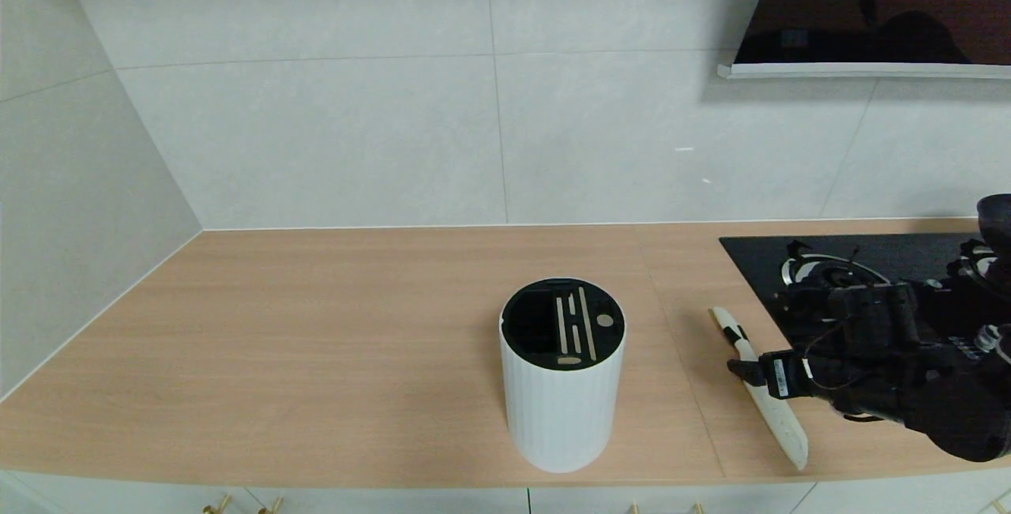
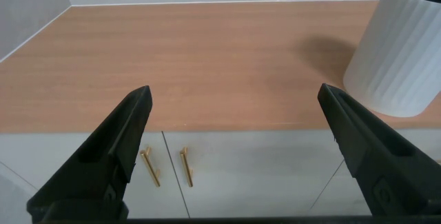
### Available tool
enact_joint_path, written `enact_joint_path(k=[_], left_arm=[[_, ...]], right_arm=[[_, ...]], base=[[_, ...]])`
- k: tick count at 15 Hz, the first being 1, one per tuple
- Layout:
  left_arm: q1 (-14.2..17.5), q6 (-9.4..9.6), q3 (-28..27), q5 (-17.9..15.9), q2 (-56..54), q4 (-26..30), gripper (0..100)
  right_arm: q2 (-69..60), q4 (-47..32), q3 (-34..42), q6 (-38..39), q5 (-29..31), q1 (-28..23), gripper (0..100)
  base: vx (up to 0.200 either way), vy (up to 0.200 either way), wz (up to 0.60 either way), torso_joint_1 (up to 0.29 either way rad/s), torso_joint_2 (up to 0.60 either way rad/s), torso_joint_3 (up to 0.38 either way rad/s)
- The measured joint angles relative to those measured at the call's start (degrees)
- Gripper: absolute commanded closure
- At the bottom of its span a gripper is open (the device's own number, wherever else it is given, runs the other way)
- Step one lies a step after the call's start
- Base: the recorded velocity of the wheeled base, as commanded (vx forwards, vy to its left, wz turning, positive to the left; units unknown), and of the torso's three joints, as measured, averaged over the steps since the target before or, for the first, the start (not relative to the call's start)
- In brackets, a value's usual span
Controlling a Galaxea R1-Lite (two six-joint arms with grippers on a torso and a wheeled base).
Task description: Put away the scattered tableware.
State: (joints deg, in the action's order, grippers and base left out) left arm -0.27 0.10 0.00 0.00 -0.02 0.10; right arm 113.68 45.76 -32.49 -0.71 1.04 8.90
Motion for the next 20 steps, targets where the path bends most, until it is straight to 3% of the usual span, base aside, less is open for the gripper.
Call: enact_joint_path(k=[10, 20], left_arm=[[0.0, 0.00, 0.0, 0.0, 0.0, 0.0, 0], [0.0, 0.00, 0.0, 0.0, 0.0, 0.0, 0]], right_arm=[[12.3, 11.5, -1.5, 0.4, 4.4, -1.5, 0], [16.4, 12.6, -3.2, 0.4, 5.8, -2.0, 0]], base=[[0.000, 0.000, 0.00, 0.000, 0.00, 0.000], [0.000, 0.000, 0.00, 0.000, 0.00, 0.000]])
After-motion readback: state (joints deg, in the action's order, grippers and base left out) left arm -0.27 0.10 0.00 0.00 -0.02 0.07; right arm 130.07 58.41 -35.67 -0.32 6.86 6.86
